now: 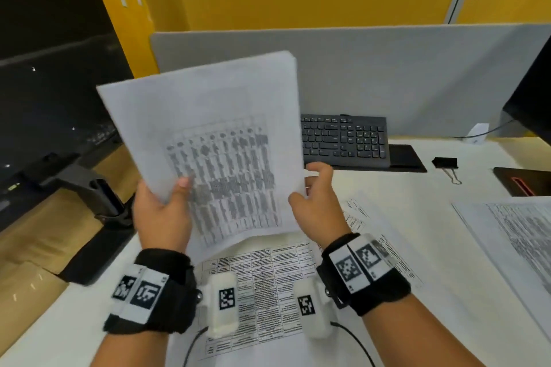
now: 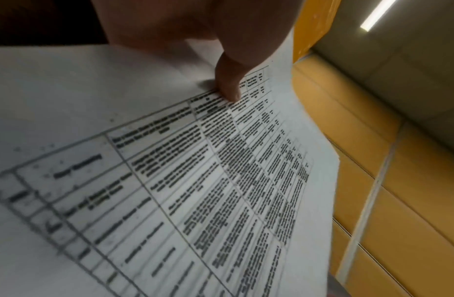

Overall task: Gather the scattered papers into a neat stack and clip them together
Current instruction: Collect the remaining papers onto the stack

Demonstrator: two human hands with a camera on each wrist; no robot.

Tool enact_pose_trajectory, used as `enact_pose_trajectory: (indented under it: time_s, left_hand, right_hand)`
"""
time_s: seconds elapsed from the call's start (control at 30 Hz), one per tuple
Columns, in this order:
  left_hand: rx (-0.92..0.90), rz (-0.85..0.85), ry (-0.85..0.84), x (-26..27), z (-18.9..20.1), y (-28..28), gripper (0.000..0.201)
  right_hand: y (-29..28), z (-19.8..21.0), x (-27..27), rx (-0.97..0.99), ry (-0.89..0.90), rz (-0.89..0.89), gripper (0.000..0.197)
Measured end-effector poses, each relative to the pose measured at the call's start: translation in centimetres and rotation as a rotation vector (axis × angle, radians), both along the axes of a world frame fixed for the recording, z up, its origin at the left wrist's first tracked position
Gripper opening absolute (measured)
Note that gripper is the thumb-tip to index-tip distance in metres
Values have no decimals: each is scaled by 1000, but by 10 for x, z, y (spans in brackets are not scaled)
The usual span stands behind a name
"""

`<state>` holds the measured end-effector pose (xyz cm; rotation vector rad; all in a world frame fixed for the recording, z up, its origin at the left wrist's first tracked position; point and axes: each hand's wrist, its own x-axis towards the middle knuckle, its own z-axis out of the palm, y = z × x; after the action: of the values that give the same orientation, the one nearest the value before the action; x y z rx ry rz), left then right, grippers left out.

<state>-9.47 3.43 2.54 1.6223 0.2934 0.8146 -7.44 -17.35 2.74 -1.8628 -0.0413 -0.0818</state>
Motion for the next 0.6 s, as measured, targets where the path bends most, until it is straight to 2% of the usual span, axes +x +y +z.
enact_pose_trajectory:
  time_s: [0.07,0.17,0.23,0.3,0.37,0.47,0.53,0.6]
  left_hand:
    - [32,78,-12,-4,3,25,39]
    - [40,170,1,-14,-2,61,38]
    - [49,216,33,-22,-9,81,41]
    - [31,270,62,-29,-20,101,49]
    - [-10,276,56,-31,-25,107,46]
    - [-36,286,47,-33,-25,112,40]
    - [-46,288,45,-35,-25,115,41]
    - [-64,280,43,-35,-25,116,41]
  right_hand:
    - [5,-2,10,-240,56,105,56]
    - [18,-13,19,-718,21,287,52]
    - [29,-19,21,-867,9,461,56]
    - [45,-26,24,-1034,36,664,68]
    - [51,-34,27,-1246,6,746,79]
    - [63,-47,37,-1386,16,735,86]
    - [67,-50,44,-1373,43,714,74]
    - [67,-46,50,-1373,-1,697,53]
